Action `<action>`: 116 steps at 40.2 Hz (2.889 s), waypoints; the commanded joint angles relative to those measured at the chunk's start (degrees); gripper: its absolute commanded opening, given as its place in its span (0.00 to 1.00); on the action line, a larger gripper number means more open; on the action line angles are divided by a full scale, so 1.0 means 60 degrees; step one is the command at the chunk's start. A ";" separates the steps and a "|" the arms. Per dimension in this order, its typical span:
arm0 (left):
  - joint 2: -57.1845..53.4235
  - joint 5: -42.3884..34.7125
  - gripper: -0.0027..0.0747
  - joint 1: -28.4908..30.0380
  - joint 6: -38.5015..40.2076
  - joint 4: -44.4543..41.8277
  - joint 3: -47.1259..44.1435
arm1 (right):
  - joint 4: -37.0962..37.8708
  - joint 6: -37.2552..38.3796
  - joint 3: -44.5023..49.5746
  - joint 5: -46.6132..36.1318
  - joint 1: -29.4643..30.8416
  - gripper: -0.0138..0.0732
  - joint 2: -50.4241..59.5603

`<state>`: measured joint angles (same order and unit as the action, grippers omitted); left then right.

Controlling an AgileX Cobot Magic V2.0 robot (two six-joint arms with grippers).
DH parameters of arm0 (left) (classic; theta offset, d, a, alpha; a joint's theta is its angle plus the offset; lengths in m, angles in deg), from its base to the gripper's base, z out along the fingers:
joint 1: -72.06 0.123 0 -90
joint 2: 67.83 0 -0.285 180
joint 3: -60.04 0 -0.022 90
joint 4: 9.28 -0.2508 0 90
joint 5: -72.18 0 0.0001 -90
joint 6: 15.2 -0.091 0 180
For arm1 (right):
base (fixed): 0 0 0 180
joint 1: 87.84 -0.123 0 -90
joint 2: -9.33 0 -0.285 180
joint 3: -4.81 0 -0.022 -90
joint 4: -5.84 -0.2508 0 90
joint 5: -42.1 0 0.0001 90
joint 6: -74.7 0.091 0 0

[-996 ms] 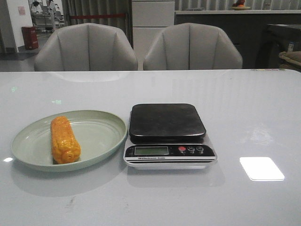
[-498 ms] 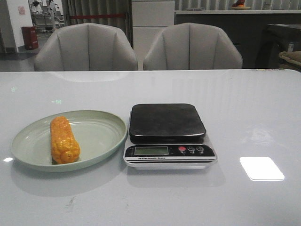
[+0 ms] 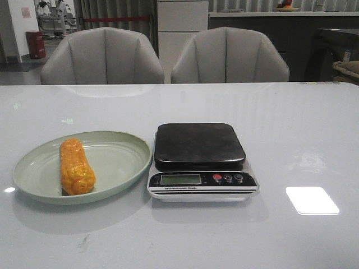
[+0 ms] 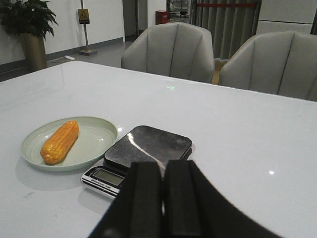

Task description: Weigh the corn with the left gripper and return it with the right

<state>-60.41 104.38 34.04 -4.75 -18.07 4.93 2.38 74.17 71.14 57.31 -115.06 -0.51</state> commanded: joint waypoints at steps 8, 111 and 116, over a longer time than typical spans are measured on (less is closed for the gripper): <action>0.0086 -0.0729 0.18 -0.0012 0.0040 -0.0041 0.0238 | 0.0124 -0.0115 -0.0259 -0.0773 0.0034 0.35 -0.0092; -0.0192 -0.5098 0.18 0.6080 0.0040 0.0587 -0.3745 | 0.0124 -0.0115 0.1222 -0.2096 0.4080 0.35 -0.0100; -0.0192 -0.5098 0.18 0.6080 0.0040 0.0587 -0.3745 | 0.0124 -0.0115 0.1977 -0.3123 0.4105 0.35 -0.0081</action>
<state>-60.41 77.93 70.34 -4.75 -14.95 -17.54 2.38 74.17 82.15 47.88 -90.83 -0.51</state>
